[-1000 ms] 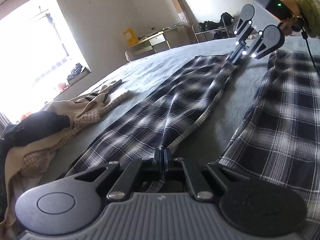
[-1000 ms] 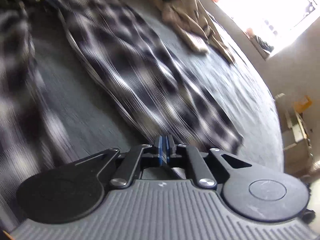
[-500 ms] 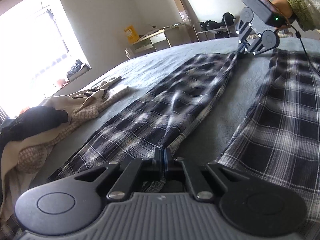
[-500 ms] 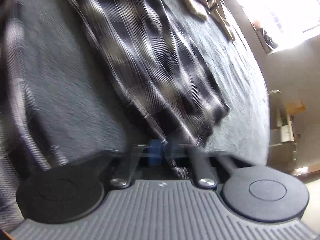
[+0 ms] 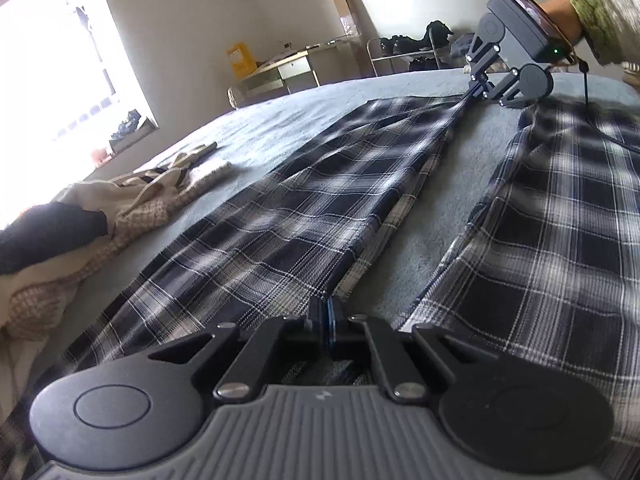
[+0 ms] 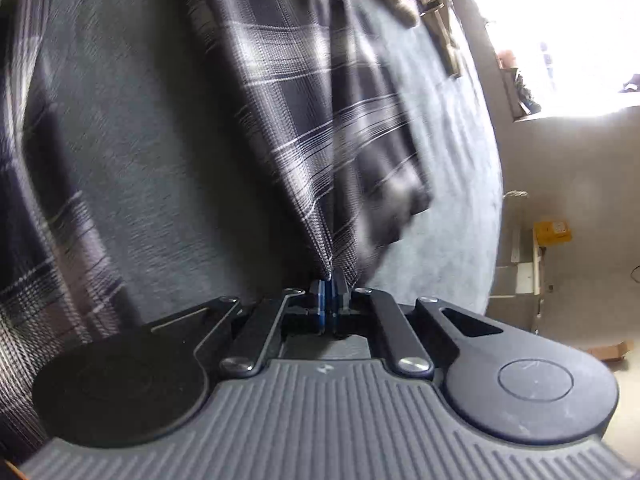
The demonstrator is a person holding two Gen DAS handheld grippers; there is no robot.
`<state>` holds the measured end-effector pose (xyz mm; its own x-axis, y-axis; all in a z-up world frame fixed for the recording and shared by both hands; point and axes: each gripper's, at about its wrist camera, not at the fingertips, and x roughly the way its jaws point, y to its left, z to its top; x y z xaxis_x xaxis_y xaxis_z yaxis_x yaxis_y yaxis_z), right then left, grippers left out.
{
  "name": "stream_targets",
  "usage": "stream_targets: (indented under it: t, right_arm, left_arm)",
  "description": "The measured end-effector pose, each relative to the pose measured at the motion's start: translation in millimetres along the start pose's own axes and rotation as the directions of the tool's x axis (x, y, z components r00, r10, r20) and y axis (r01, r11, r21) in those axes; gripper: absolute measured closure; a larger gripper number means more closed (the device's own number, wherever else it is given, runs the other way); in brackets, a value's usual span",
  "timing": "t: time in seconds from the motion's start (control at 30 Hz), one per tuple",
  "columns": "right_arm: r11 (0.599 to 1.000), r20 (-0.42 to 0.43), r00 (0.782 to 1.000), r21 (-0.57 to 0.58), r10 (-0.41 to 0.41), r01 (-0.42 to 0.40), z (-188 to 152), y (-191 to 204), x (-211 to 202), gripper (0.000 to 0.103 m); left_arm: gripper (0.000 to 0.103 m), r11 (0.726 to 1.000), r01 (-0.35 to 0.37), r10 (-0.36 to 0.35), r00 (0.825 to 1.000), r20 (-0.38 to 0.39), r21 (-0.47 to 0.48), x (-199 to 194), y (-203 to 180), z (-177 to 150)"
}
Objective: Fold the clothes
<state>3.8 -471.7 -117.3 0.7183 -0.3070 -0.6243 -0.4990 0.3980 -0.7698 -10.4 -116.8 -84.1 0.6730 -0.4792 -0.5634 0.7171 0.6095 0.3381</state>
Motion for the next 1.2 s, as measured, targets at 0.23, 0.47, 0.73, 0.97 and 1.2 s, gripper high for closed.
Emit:
stream_targets:
  t: [0.23,0.47,0.73,0.97,1.2]
  right_arm:
    - [0.981,-0.103,0.994,0.182,-0.044,0.062,-23,-34,9,0.084]
    - [0.850,0.133,0.990,0.517,0.037,-0.101,23,-54,-26,0.084]
    - [0.595,0.550,0.818,0.605,0.169,-0.529,127,-46,-60,0.085]
    - [0.578,0.457,0.827,0.596,0.327,-0.558,181,-20,-13,0.086]
    - [0.444,0.161,0.974,0.870,0.161,-0.217,108,-73,16,0.086]
  left_arm:
    - [0.086,0.991,0.050,-0.051,0.999,-0.010,-0.123,-4,16,-1]
    - [0.079,0.922,0.097,-0.097,0.995,0.019,-0.374,-54,44,-8]
    - [0.078,0.808,-0.029,-0.002,0.999,-0.052,-0.588,-117,74,-59]
    - [0.078,0.732,-0.118,0.085,0.993,-0.082,-0.671,-124,110,-94]
    - [0.073,0.634,-0.096,0.139,0.990,-0.009,-0.768,-119,144,-115]
